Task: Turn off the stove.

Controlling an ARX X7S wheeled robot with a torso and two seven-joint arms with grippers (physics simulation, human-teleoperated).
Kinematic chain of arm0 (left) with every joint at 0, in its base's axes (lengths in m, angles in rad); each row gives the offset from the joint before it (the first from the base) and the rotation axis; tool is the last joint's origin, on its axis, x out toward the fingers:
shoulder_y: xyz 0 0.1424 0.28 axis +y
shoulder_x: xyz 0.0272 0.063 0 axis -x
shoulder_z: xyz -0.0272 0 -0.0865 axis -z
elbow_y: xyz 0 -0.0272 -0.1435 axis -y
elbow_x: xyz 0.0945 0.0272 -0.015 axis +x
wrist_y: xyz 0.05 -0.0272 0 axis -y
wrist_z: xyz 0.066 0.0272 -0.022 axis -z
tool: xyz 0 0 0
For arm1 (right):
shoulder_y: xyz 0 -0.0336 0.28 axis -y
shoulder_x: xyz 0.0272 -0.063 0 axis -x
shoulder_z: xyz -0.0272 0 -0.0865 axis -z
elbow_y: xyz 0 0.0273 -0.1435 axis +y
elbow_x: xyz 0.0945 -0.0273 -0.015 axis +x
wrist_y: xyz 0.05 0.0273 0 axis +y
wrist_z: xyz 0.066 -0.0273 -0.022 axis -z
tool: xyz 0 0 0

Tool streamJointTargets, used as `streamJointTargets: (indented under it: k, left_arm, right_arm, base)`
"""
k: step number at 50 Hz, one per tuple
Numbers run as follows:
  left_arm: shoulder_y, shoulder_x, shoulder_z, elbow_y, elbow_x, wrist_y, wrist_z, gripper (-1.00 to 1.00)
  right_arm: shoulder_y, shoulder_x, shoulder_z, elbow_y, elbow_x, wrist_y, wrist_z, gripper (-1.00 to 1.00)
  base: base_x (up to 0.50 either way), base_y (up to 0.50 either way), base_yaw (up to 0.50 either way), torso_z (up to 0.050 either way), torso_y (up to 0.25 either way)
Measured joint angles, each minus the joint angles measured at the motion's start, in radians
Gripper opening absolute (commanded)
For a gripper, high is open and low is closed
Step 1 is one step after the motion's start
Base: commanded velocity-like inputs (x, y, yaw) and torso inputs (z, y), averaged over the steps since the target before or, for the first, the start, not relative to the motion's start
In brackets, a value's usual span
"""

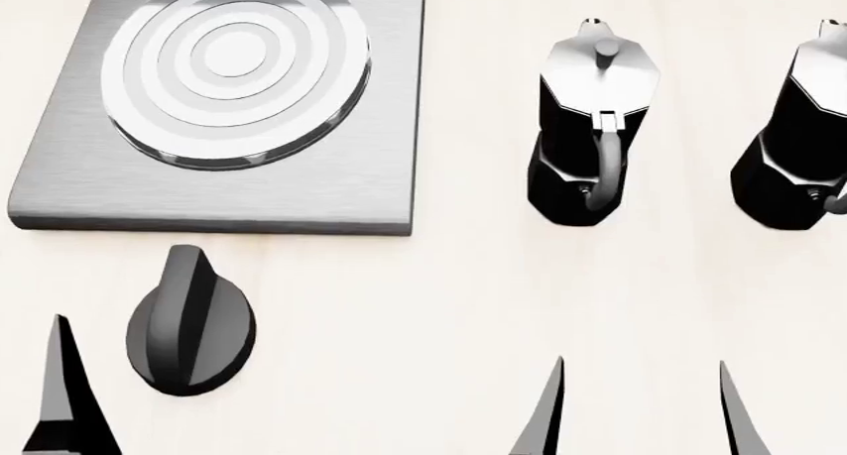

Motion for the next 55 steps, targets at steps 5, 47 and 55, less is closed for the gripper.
streamJointTargets:
  k: [5, 47, 55]
  left_arm:
    - [-0.005, 0.001, 0.008, 0.039, -0.012, -0.031, -0.006, 1.00]
    - [-0.214, 0.099, 0.196, -0.044, 0.012, -0.150, -0.009, 1.00]
    - [-0.257, 0.117, 0.219, -0.141, 0.052, -0.132, -0.026, 1.00]
  right_arm:
    - [0.000, 0.002, -0.001, 0.001, 0.002, -0.001, 0.003, 1.00]
    - [0.002, 0.024, -0.012, 0.004, 0.023, 0.003, 0.026, 1.00]
    - [0.002, 0.028, -0.014, 0.000, 0.026, 0.007, 0.029, 1.00]
  base:
    - [0.00, 0.00, 0.00, 0.000, 0.000]
    - [0.00, 0.00, 0.00, 0.000, 0.000]
    - [0.00, 0.00, 0.00, 0.000, 0.000]
